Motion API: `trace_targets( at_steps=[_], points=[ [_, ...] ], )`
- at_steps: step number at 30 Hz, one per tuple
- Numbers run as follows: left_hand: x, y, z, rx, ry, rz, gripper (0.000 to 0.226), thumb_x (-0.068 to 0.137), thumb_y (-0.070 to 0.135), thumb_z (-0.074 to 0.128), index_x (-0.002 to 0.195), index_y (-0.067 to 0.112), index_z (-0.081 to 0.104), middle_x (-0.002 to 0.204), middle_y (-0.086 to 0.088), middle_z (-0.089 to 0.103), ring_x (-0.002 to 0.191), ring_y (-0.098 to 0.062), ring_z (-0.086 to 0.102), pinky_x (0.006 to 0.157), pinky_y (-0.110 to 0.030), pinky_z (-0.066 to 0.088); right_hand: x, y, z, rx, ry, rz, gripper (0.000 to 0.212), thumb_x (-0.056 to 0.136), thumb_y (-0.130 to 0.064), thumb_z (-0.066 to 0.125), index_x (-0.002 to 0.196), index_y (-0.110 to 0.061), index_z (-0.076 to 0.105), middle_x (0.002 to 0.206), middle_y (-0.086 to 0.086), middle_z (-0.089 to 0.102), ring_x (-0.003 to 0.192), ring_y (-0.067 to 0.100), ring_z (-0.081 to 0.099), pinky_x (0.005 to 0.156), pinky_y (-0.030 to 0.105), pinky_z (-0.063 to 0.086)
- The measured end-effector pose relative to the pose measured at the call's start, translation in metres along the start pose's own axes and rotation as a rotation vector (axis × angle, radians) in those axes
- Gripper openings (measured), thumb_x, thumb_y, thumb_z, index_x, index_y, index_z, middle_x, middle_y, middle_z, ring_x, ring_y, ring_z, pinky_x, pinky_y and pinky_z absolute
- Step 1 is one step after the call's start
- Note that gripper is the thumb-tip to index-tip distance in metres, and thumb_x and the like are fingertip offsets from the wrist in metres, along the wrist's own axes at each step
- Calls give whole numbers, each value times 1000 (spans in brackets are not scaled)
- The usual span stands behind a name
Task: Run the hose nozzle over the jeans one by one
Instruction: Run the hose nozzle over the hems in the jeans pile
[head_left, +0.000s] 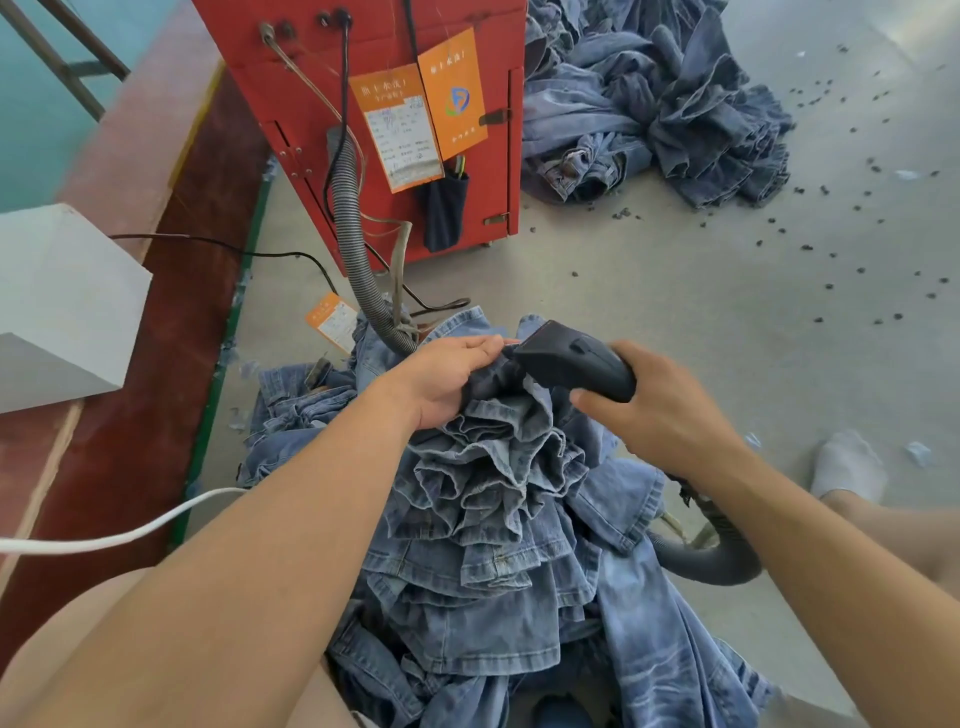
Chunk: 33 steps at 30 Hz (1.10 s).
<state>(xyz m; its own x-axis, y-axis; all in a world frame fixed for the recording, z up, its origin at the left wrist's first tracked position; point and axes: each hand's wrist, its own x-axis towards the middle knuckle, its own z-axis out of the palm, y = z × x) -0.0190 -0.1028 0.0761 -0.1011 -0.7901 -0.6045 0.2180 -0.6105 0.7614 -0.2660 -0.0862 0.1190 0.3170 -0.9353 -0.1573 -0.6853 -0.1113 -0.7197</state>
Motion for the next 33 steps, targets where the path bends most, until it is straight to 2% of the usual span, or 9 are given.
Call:
trace_targets(
  at_steps=[5,8,12,15,17,20,25,29,33],
  points=[
    [1,-1,6,156,120,43,31,105,10,55,89,16,80,88,-9,80,80,-18,76,67,-28,61,-2,2,-8,-163,62,-69,32,93,-43,71,120,-42,55,82,-19,63,68,4,60,57,27,43],
    [0,2,4,187,129,34,22,103,12,61,93,16,81,89,-6,80,80,-14,75,62,-23,59,-10,6,-13,-372,45,-130,36,93,-48,66,123,-48,46,75,-17,62,60,8,58,53,31,48],
    [-3,6,3,277,52,65,20,101,14,63,116,11,76,102,3,78,96,-5,72,77,-15,55,-11,0,-7,-557,-9,-187,35,97,-46,62,126,-46,44,77,-9,64,60,15,58,53,36,53],
    [-6,3,3,302,-46,58,28,105,12,55,127,2,70,123,-14,73,116,-24,68,103,-33,53,-4,-8,-3,-548,-74,-249,37,96,-46,63,128,-46,45,82,-9,66,66,18,61,58,39,55],
    [-9,2,0,260,-101,49,29,106,11,52,127,0,69,126,-20,71,112,-26,69,98,-33,56,-3,-7,-6,-517,-83,-265,39,94,-45,65,128,-49,45,81,-13,65,66,15,61,58,37,54],
    [-13,4,-8,251,-88,53,24,105,11,54,120,13,73,121,-7,73,109,-15,65,87,-23,56,-3,4,-25,-432,-2,-198,42,93,-43,71,126,-51,46,75,-21,60,62,3,56,53,27,44],
    [-9,5,-6,304,-86,49,25,105,10,54,124,13,71,138,-8,65,133,-22,54,105,-30,46,-12,1,-22,-511,-96,-177,38,95,-46,66,125,-51,44,81,-14,65,66,11,60,59,35,53],
    [-9,1,-1,261,-152,0,31,106,10,52,132,-1,65,130,-25,67,121,-37,65,109,-46,50,-11,-13,2,-514,-102,-266,40,97,-49,61,133,-50,43,87,-11,67,71,20,63,65,40,57],
    [-10,4,-7,285,-113,9,23,105,13,56,118,11,74,123,-3,70,114,-12,60,98,-32,46,-4,0,-15,-449,29,-224,41,95,-44,67,130,-50,46,79,-17,63,60,3,57,51,24,44]
  ],
)
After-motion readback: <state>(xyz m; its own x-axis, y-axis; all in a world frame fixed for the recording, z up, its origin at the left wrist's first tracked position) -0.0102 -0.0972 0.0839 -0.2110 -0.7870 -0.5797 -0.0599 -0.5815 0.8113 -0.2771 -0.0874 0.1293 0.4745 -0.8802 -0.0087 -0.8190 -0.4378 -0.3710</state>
